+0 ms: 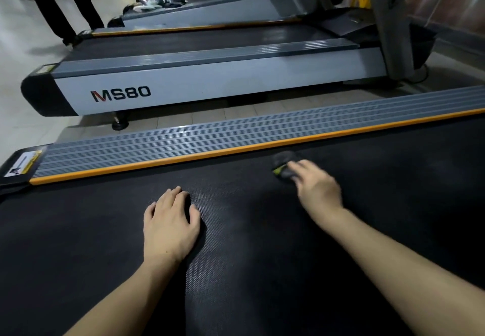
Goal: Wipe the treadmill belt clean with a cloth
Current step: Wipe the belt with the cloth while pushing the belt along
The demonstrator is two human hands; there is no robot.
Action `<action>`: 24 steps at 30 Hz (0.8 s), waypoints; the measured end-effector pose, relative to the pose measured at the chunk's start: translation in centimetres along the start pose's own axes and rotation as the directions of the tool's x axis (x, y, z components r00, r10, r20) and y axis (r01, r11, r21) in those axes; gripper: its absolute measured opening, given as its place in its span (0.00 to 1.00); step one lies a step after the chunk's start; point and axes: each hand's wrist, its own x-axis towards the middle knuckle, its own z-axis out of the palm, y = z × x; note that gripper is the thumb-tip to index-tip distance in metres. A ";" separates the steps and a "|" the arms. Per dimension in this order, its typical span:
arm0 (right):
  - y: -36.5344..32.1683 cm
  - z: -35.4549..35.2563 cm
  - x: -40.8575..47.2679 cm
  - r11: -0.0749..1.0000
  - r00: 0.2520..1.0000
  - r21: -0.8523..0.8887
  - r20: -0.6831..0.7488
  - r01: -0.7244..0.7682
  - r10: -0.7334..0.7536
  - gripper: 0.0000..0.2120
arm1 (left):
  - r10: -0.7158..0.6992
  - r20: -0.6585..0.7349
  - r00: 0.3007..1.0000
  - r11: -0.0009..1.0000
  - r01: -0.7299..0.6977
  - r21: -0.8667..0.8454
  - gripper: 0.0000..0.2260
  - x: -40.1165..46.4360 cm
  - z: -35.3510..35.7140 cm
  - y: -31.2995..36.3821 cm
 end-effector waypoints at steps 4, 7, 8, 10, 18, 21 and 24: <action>-1.9 0.6 1.3 0.966 0.966 -0.028 0.023 -0.259 0.259 0.17 | 0.015 0.003 1.000 1.000 -0.015 0.007 0.17 0.2 -0.1 0.2; -8.1 3.0 2.1 0.993 0.995 0.092 0.070 -0.075 0.069 0.16 | 0.023 -0.011 1.000 1.000 -0.023 0.017 0.16 0.0 -0.1 0.1; -10.4 4.0 2.2 0.994 0.995 0.111 0.099 0.014 -0.025 0.14 | 0.025 -0.015 1.000 1.000 -0.025 0.012 0.15 0.1 0.0 0.0; -13.7 5.0 2.5 0.983 0.974 0.126 0.166 0.136 -0.156 0.12 | 0.027 -0.012 1.000 1.000 -0.027 0.013 0.14 0.2 0.1 0.0; -1.7 2.2 4.9 0.996 0.985 -0.001 0.148 0.093 -0.092 0.13 | 0.043 0.003 0.999 0.998 -0.043 0.046 0.18 0.2 0.0 -0.2; 2.3 0.6 4.9 0.990 0.991 -0.093 0.068 -0.106 0.112 0.15 | 0.036 0.005 0.999 0.998 -0.037 0.048 0.17 0.1 0.1 -0.2; -1.4 1.2 4.4 0.975 0.981 -0.139 0.060 -0.176 0.186 0.14 | 0.028 0.009 1.000 0.999 -0.029 0.028 0.15 0.2 0.1 0.0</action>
